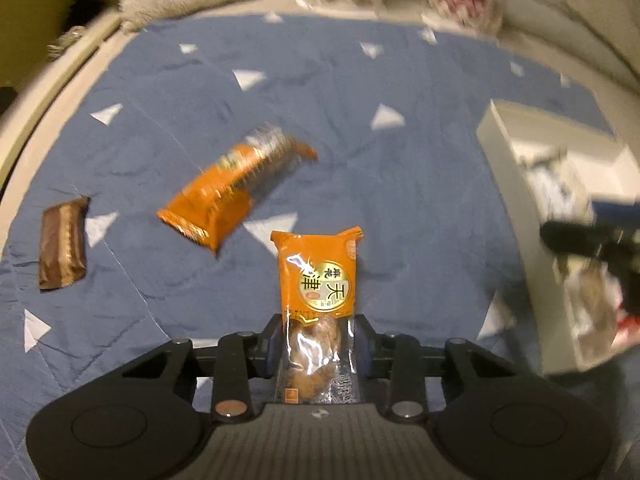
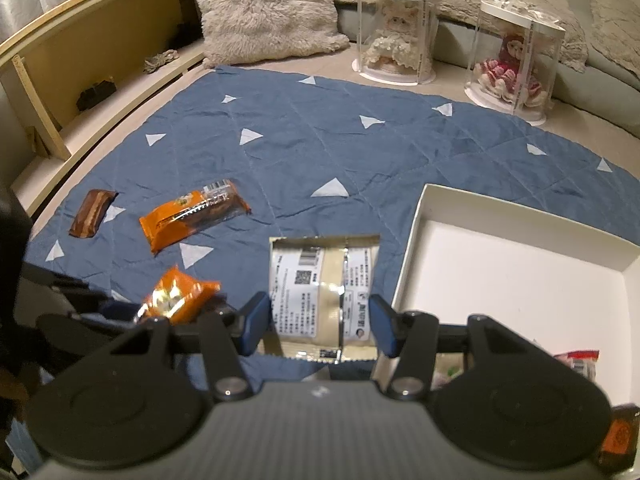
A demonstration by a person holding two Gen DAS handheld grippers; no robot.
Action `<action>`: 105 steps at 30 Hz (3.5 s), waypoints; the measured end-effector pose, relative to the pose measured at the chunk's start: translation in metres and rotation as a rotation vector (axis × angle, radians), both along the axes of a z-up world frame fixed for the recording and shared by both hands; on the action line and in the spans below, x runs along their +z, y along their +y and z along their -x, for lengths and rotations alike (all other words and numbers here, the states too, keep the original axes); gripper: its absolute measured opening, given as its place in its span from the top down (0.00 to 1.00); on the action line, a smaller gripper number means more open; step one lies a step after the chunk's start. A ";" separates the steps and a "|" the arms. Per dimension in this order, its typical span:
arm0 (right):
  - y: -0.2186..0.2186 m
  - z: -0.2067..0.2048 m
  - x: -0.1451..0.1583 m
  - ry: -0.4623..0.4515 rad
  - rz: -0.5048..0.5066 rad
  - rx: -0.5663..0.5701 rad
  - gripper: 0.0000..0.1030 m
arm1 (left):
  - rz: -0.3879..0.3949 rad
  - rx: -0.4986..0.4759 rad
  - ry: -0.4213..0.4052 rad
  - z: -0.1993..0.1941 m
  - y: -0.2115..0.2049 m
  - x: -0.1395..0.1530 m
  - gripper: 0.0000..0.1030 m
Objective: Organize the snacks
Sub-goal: 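Carry the pastry pack and white packet over the white box with both tools, then lower both packs into the white box and open both tools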
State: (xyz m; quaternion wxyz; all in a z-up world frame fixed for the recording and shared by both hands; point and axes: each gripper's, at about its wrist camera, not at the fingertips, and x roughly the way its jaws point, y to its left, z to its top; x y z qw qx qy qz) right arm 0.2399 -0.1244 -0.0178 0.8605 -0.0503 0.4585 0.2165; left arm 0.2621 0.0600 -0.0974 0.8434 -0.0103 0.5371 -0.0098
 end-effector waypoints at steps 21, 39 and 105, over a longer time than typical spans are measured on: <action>-0.099 -0.004 0.004 -0.057 0.026 -0.205 0.42 | 0.177 -0.005 -0.220 -0.028 -0.075 0.058 0.63; -0.223 -0.006 -0.016 -0.054 0.067 -0.440 0.42 | 0.308 -0.135 -0.215 -0.068 -0.191 0.034 0.63; -0.250 0.022 0.003 -0.051 0.093 -0.578 0.00 | 0.180 -0.229 -0.086 -0.046 -0.213 0.016 0.00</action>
